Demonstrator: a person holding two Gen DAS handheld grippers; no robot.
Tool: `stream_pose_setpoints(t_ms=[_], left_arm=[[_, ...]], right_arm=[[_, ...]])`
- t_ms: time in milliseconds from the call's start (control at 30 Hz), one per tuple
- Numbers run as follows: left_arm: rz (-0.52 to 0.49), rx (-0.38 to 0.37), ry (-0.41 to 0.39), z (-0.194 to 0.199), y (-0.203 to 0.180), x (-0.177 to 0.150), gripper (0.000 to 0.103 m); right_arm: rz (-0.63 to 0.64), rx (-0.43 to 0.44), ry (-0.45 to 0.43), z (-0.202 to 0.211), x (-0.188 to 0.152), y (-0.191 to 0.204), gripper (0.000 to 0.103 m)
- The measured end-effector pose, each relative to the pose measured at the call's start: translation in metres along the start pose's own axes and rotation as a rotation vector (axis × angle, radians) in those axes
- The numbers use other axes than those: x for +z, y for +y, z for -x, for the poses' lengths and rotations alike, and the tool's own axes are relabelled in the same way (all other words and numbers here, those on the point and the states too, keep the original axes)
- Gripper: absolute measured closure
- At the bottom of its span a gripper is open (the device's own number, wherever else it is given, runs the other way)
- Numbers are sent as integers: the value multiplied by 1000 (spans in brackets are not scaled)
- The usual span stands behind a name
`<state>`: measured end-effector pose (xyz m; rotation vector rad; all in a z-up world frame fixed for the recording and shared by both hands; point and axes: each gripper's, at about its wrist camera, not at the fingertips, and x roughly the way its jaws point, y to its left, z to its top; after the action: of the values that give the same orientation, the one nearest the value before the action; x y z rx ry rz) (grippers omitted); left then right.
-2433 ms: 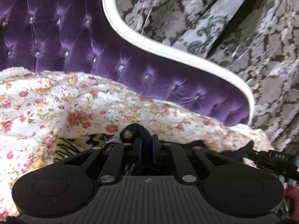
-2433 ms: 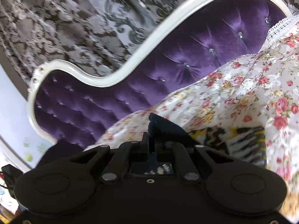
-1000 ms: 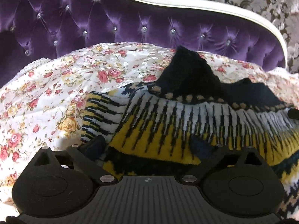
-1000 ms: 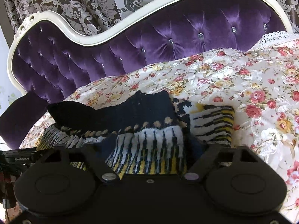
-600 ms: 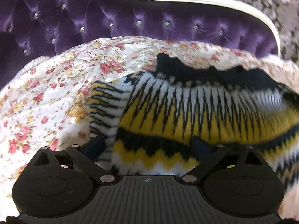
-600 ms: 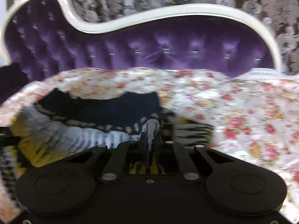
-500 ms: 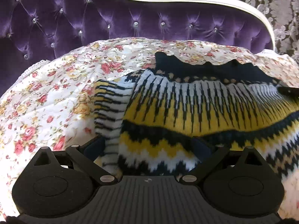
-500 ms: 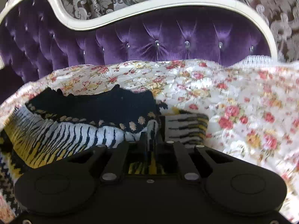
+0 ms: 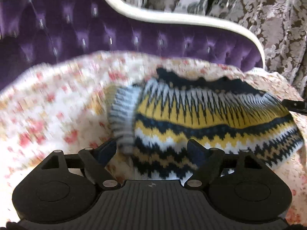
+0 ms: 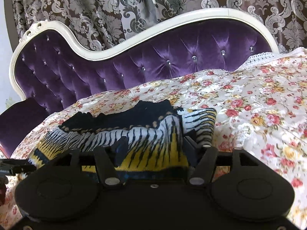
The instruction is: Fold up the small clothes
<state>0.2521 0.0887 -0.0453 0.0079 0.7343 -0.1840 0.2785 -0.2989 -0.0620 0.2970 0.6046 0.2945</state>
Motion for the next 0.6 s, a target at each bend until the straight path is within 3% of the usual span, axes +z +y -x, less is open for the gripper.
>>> stream_pose_setpoints(t_ms=[100,300,367,433,600], left_arm=[[-53,32,-37,7,-10,6,22],[5,-24,78,-16,-18,15,23],[0,-17,105,-23,-24,15,23],[-17,-4,128,-28,-29,15,23],[-41,21,146,-29,-35,13,29]], right_arm=[[-2,9,-28,3,-7,0,34],[-11,36,-47,2,-14,-4,21],[-17,63,-50,1,-12,-4,9],[-23,86,-54,2,-12,-2,3],[-5,92,-58,1,-11,3,1]])
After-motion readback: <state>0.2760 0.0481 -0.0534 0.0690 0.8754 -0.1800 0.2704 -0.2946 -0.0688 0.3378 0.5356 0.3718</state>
